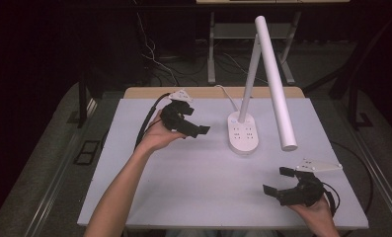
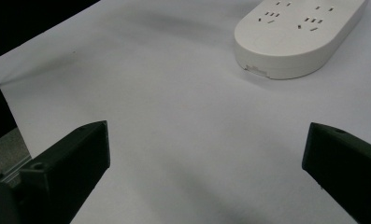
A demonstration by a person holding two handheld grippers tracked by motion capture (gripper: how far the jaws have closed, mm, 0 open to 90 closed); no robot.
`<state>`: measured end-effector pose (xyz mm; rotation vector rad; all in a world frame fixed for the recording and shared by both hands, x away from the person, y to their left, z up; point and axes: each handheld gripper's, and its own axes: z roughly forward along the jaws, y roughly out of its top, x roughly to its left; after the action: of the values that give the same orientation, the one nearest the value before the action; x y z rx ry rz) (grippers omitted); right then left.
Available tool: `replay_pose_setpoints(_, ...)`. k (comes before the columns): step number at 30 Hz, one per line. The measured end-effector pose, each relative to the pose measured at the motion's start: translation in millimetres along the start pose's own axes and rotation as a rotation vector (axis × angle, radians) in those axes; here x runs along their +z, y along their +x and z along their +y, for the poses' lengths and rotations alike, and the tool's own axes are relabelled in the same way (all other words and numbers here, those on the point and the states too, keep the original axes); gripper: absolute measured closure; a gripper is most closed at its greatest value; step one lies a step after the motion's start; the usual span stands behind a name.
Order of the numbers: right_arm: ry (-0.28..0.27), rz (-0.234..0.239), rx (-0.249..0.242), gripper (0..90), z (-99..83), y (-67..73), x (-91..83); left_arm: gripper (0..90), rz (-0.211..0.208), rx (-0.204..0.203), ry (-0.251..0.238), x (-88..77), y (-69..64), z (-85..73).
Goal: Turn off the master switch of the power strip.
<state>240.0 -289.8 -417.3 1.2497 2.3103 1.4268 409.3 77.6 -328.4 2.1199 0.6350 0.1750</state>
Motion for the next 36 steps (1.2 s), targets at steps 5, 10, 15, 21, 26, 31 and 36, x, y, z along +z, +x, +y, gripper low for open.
replay_pose_setpoints(5, 0.001, 0.0, 0.0, 0.2, 0.1, -0.4, 0.1, 2.8, -0.002, -0.005, 0.007, 9.6, 4.5, 3.8)
replay_pose_setpoints(10, 0.001, 0.001, -0.001, 0.2, 0.1, -0.2, 0.2, 2.9, 0.001, -0.008, 0.012, 17.7, 9.7, 7.6)
replay_pose_setpoints(15, 0.002, 0.0, 0.005, 0.2, 0.0, -0.2, -0.1, 3.1, 0.003, -0.019, 0.009, 26.0, 14.8, 12.1)
replay_pose_setpoints(21, 0.002, -0.001, 0.004, 0.2, -0.1, -0.2, -0.1, 3.9, 0.011, -0.014, 0.009, 36.5, 17.7, 17.0)
replay_pose_setpoints(26, 0.001, -0.002, 0.002, 0.2, -0.2, -0.3, -0.2, 3.9, 0.017, -0.023, 0.019, 46.3, 20.5, 21.0)
replay_pose_setpoints(31, 0.0, -0.001, 0.001, 0.2, -0.2, -0.6, -0.3, 3.8, 0.02, -0.025, 0.03, 55.3, 22.6, 24.4)
replay_pose_setpoints(36, -0.002, 0.003, 0.002, 0.2, -0.2, -0.9, -0.3, 4.0, 0.018, -0.002, 0.056, 63.1, 25.1, 28.9)
